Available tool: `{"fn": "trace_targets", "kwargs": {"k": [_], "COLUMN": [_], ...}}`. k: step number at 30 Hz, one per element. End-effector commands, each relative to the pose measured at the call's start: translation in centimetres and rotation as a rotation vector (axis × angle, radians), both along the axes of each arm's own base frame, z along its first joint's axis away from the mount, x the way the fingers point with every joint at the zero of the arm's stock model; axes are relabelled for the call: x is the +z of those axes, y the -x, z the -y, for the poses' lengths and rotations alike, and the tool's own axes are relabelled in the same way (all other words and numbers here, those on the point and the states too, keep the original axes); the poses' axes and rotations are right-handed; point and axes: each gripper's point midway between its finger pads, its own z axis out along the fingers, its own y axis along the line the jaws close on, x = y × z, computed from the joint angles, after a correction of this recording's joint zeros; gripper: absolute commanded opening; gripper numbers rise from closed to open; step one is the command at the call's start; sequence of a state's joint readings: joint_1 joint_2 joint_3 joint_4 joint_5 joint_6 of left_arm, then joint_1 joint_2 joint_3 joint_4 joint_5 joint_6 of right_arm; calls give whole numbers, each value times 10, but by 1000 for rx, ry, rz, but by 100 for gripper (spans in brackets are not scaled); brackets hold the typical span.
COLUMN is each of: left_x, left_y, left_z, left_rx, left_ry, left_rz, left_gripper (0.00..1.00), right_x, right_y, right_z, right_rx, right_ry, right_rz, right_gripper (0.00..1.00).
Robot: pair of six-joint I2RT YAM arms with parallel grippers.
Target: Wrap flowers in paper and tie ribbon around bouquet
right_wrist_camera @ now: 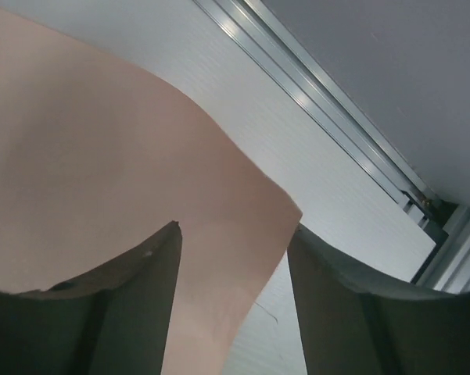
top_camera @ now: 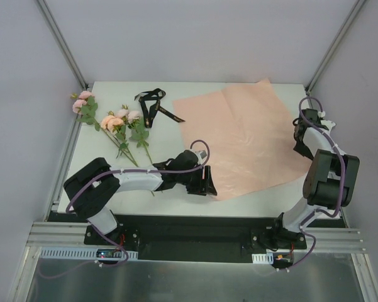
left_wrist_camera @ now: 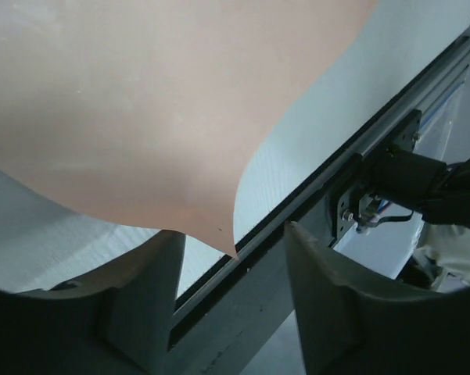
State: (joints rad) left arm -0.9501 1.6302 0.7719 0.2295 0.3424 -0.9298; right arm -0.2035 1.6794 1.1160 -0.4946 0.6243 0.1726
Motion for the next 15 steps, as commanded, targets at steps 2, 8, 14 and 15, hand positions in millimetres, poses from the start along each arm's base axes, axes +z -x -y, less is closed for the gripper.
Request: {"fn": "trace_targets", "kwargs": {"k": [2, 8, 14, 15], "left_x": [60, 84, 118, 126], "left_y": [12, -10, -94, -112], "left_z": [10, -39, -98, -99], "left_rx": [-151, -68, 211, 257], "left_ry": [150, 155, 175, 169], "left_rz": [136, 189, 278, 296], "left_gripper": [65, 72, 67, 61], "right_x": [57, 87, 54, 48], "right_y": [15, -12, -28, -27], "right_z": [5, -65, -247, -286], "right_rx": [20, 321, 868, 969], "right_ry": [59, 44, -380, -450], "right_rz": [39, 87, 153, 167], "right_gripper": [76, 89, 91, 90]}}
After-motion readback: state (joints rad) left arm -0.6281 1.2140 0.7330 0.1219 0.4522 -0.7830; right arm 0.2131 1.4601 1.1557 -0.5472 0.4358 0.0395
